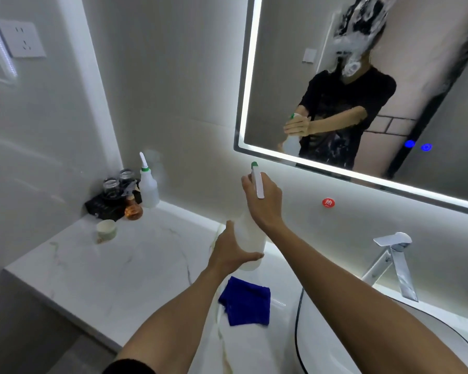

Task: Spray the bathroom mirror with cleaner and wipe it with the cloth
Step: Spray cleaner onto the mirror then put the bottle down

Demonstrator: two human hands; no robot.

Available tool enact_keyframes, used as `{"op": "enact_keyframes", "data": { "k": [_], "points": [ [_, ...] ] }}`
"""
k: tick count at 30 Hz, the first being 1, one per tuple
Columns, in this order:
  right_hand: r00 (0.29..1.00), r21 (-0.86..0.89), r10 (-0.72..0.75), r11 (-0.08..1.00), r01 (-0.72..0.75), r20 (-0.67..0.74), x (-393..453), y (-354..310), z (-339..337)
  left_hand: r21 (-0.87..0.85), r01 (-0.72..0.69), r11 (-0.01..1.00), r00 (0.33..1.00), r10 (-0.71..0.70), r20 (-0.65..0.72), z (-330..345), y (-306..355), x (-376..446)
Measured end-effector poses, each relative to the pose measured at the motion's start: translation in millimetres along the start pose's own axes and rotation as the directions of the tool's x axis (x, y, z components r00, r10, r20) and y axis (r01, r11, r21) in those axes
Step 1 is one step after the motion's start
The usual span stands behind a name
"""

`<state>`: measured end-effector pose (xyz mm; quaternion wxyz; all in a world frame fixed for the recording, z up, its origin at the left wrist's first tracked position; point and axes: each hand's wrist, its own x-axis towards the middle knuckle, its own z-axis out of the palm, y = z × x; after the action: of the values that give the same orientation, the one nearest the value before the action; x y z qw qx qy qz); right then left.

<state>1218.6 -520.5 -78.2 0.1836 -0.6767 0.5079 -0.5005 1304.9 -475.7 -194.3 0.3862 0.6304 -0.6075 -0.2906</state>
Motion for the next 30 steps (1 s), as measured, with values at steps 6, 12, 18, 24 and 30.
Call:
{"op": "enact_keyframes", "data": {
  "k": [6,12,18,24,30],
  "points": [
    [0.999,0.044,0.036,0.998,-0.037,0.02,-1.6,18.4,8.1,0.027,0.039,0.999,0.999,-0.039,0.017,2.8,-10.0,3.3],
    [0.996,0.114,0.085,0.99,-0.086,0.019,-9.7,53.2,13.9,0.134,0.129,0.982,0.991,-0.133,0.02,24.3,-23.6,5.2],
    [0.979,0.104,0.117,0.985,-0.136,0.166,-16.9,96.9,23.4,0.201,0.248,0.948,0.963,-0.264,0.053,49.2,-44.5,3.8],
    [0.97,0.107,0.192,0.972,-0.209,0.15,-25.5,114.7,53.5,0.242,0.272,0.931,0.947,-0.304,0.108,47.2,-75.3,9.7],
    [0.942,0.047,0.282,0.954,-0.295,0.18,-32.6,127.7,99.3,0.312,0.229,0.922,0.955,-0.275,0.111,40.7,-126.3,30.3]
  ]
}}
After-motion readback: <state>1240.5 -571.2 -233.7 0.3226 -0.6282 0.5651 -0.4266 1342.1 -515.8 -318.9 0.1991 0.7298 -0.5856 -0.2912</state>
